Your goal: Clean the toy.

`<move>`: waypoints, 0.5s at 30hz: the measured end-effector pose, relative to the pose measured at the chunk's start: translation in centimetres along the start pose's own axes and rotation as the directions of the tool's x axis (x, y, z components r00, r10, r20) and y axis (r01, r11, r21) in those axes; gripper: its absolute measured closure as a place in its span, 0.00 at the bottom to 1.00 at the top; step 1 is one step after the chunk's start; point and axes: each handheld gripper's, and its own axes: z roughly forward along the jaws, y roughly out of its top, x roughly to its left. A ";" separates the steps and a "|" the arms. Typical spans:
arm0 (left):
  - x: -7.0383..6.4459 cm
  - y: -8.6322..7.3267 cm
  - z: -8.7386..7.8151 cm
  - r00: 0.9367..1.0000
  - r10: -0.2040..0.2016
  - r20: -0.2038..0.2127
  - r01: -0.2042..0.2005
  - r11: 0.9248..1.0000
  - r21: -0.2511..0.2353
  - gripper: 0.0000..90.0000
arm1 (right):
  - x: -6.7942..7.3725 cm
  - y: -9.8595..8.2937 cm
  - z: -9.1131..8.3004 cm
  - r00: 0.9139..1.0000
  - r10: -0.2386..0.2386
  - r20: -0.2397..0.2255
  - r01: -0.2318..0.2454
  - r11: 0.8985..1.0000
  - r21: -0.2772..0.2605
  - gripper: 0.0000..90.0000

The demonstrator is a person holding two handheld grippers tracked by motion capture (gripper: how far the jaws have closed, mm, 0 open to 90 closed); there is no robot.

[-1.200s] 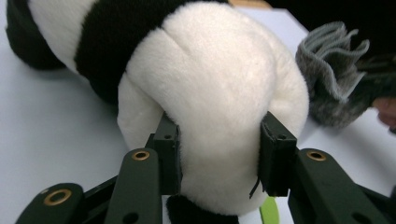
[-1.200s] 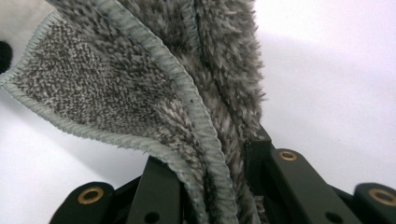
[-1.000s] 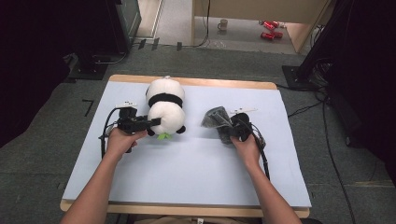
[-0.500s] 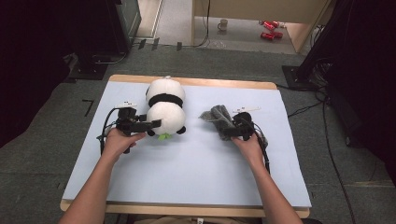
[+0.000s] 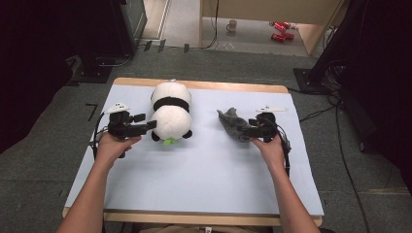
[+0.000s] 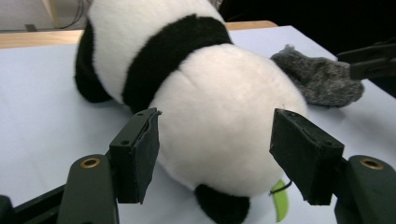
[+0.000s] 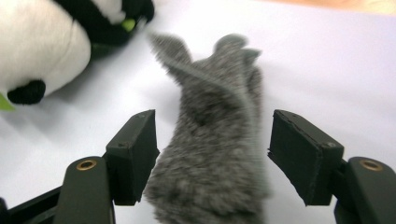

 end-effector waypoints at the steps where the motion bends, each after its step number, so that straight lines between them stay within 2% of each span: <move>1: 0.2 0.0 -0.1 1.000 -0.002 -0.005 0.002 1.000 -0.002 0.37 | -0.3 0.1 -0.4 1.000 0.003 0.002 -0.003 1.000 -0.009 0.36; 3: 0.4 -0.2 -0.2 1.000 0.001 -0.016 -0.001 1.000 0.004 0.37 | -0.9 0.2 -1.0 1.000 0.015 0.012 -0.014 1.000 -0.026 0.37; 7: 1.1 -0.8 -0.1 0.997 0.041 -0.063 -0.038 0.998 0.054 0.37 | -1.8 0.1 -1.9 0.999 0.030 0.015 -0.029 0.998 -0.047 0.41; 9: 1.4 -1.2 0.0 0.993 0.067 -0.097 -0.059 0.994 0.088 0.37 | -2.2 0.1 -2.2 0.999 0.032 0.022 -0.031 0.998 -0.052 0.42; 11: 1.8 -1.6 0.0 0.989 0.095 -0.110 -0.083 0.991 0.109 0.37 | -2.7 0.0 -2.4 0.999 0.030 0.036 -0.028 0.998 -0.059 0.43; 13: 2.3 -1.9 0.0 0.988 0.094 -0.122 -0.079 0.989 0.124 0.37 | -3.2 -0.2 -2.7 0.998 0.034 0.058 -0.031 0.998 -0.056 0.43; 15: 2.8 -2.2 0.0 0.987 0.091 -0.133 -0.073 0.988 0.135 0.37 | -3.9 -0.4 -3.0 0.996 0.018 0.087 -0.013 0.998 -0.061 0.42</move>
